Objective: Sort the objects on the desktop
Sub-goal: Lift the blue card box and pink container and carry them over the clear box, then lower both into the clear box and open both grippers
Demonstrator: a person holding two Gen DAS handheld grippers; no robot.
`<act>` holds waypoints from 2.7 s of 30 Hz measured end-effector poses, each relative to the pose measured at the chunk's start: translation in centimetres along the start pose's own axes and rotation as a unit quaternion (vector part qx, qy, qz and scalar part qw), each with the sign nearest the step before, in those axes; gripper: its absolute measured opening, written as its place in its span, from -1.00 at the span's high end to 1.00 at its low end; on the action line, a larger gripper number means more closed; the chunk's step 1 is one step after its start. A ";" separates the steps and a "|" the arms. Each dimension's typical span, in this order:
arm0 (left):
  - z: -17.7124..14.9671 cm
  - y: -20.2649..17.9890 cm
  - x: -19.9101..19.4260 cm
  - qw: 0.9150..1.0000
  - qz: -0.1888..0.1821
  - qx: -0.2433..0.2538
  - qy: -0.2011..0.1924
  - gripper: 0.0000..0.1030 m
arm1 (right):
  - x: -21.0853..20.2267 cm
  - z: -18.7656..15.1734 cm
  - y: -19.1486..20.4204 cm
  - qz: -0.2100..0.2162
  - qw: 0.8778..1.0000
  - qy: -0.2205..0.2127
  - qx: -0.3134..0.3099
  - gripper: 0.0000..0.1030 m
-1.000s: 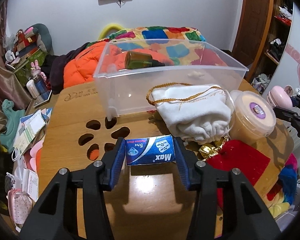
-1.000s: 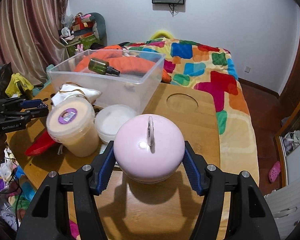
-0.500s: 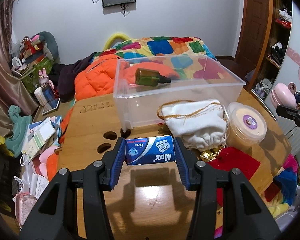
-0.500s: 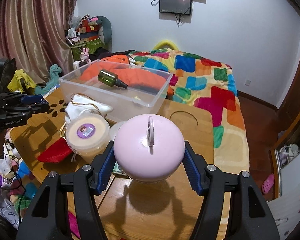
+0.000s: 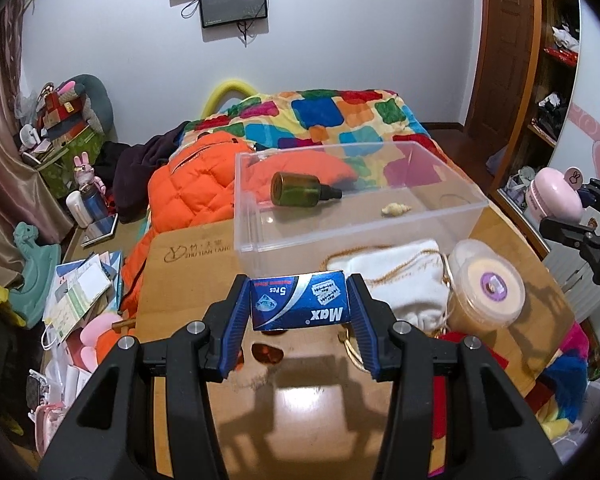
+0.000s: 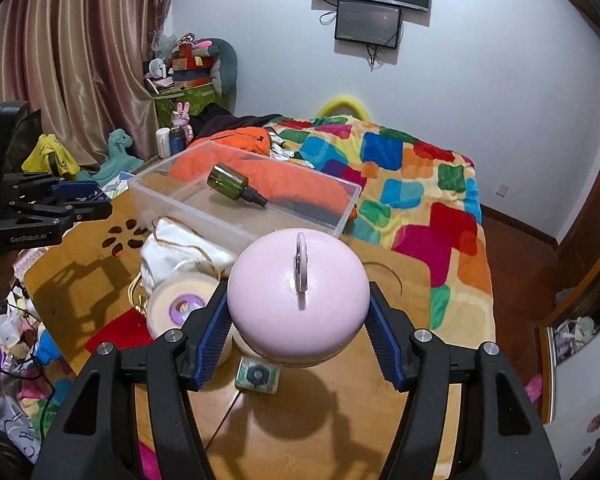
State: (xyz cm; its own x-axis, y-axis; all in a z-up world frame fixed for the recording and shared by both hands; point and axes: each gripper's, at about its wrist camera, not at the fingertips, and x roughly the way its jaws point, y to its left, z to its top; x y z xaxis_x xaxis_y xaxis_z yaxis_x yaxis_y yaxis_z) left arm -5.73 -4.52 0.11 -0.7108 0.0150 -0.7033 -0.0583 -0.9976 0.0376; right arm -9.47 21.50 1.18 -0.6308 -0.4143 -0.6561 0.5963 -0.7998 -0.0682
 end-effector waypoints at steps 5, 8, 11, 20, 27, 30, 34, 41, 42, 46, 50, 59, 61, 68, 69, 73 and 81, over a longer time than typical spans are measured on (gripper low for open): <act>1.2 0.6 0.6 1.000 -0.004 -0.008 -0.002 0.07 | 0.6 1.2 -0.3 0.001 1.000 -0.006 -0.001 -0.16; 2.3 1.0 0.8 1.000 -0.005 -0.010 -0.008 0.07 | 1.2 2.0 -0.6 0.005 1.000 -0.007 0.001 -0.16; 3.4 1.3 1.0 1.000 -0.008 -0.011 -0.011 0.07 | 1.8 2.9 -0.7 0.006 1.000 -0.007 -0.001 -0.16; 6.1 1.1 1.8 1.000 -0.010 0.005 -0.029 0.07 | 3.7 5.4 -0.7 0.017 1.000 -0.012 -0.008 -0.16; 7.6 1.4 3.6 1.000 -0.020 0.005 -0.023 0.07 | 5.8 7.1 -0.8 0.029 1.000 -0.004 -0.009 -0.16; 8.1 1.6 4.7 1.000 -0.022 0.006 -0.015 0.07 | 6.5 7.4 -0.6 0.027 1.000 -0.002 -0.015 -0.16; 8.5 1.8 6.0 1.000 -0.024 0.008 -0.005 0.07 | 7.6 7.9 -0.4 0.033 0.999 0.002 -0.021 -0.16; 8.8 1.8 8.1 0.999 -0.031 0.010 0.011 0.07 | 10.0 8.2 -0.1 0.040 0.999 0.018 -0.030 -0.16; 8.8 1.9 8.5 0.999 -0.031 0.010 0.013 0.07 | 10.4 8.2 0.0 0.039 0.998 0.021 -0.033 -0.16; 8.9 1.9 9.6 0.999 -0.035 0.012 0.023 0.07 | 11.7 8.3 0.0 0.046 0.998 0.032 -0.034 -0.16; 8.9 2.0 10.6 0.999 -0.038 0.012 0.034 0.07 | 13.0 8.4 -0.1 0.063 0.996 0.049 -0.027 -0.16; 8.8 2.1 12.5 0.997 -0.042 0.015 0.062 0.07 | 15.0 8.6 0.2 0.072 0.994 0.077 -0.038 -0.16; 8.7 2.0 12.8 0.997 -0.043 0.018 0.068 0.07 | 15.5 8.6 0.5 0.076 0.993 0.083 -0.039 -0.16; 8.5 1.6 13.5 0.995 -0.040 0.029 0.082 0.07 | 17.0 8.4 1.5 0.084 0.990 0.101 -0.048 -0.16; 8.5 1.4 13.6 0.995 -0.039 0.032 0.084 0.07 | 17.2 8.4 1.7 0.085 0.990 0.104 -0.050 -0.16; 8.4 0.9 14.1 0.994 -0.037 0.043 0.095 0.07 | 17.8 8.3 1.8 0.092 0.988 0.113 -0.048 -0.16; 8.4 0.1 14.8 0.992 -0.017 0.065 0.106 0.07 | 18.6 8.6 1.8 0.102 0.986 0.128 -0.043 -0.16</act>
State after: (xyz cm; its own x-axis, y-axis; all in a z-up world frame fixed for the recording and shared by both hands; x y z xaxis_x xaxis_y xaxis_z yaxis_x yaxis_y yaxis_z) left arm -22.13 -3.85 -4.33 -0.5441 0.0201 -0.8388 -0.1788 -0.9795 0.0925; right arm -24.44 8.64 -4.68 -0.3539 -0.4301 -0.8305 0.7440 -0.6676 0.0287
